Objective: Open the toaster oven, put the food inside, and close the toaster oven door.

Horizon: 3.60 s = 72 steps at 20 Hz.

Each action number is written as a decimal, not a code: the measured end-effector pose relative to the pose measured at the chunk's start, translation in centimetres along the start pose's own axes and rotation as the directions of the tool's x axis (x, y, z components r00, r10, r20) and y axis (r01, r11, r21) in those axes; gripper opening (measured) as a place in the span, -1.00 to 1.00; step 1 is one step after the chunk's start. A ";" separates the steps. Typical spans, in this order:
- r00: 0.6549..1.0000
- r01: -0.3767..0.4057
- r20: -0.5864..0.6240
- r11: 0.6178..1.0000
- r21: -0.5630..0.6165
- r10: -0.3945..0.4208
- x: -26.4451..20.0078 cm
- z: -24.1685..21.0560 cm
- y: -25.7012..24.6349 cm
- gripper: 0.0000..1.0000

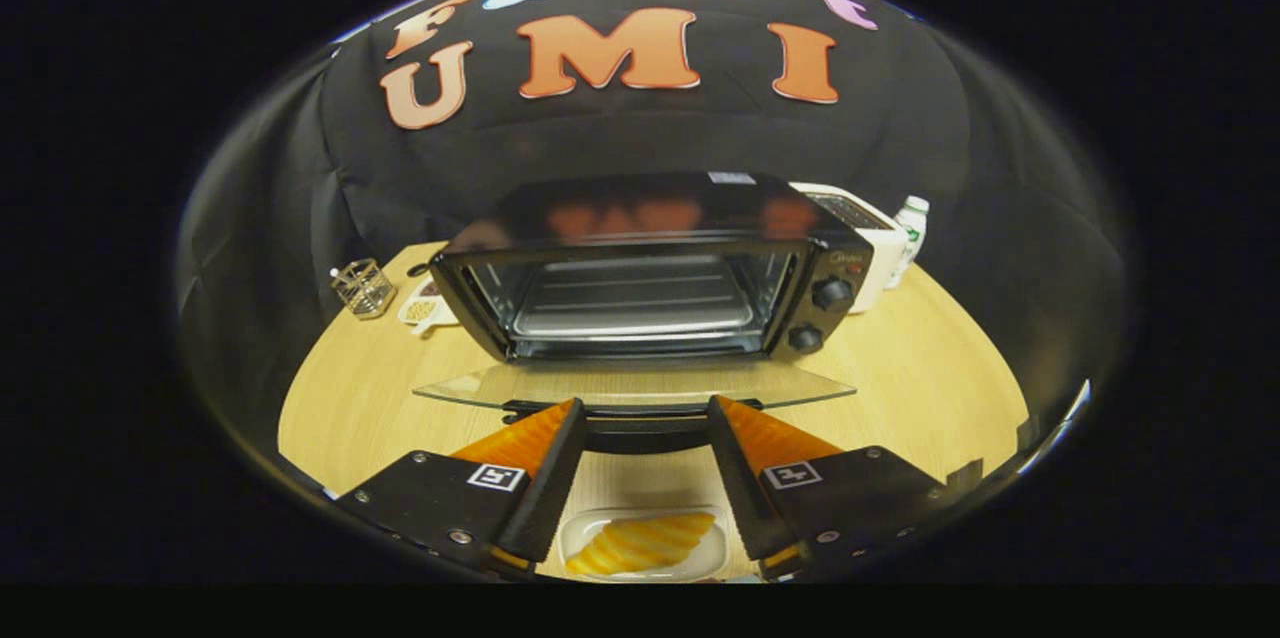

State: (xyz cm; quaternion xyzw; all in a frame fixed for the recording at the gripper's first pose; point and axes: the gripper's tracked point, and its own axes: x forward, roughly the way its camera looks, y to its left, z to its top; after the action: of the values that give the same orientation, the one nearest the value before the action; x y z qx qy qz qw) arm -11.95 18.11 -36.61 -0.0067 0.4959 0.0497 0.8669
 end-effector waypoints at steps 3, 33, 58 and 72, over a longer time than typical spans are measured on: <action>0.986 0.001 -0.166 0.999 0.042 0.005 0.6 -5.0 0.0 0.44; 0.949 0.021 -0.312 0.974 0.224 0.051 -0.4 -7.2 0.2 0.61; 0.814 0.371 -0.565 0.870 0.324 -0.136 -3.1 -20.1 2.8 0.59; 0.954 0.062 -0.280 0.841 0.537 0.109 -5.4 -14.9 5.3 -0.16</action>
State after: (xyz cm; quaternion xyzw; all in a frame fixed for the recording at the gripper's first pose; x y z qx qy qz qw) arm -27.97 22.04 -39.34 0.2364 0.6153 -0.0830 0.7474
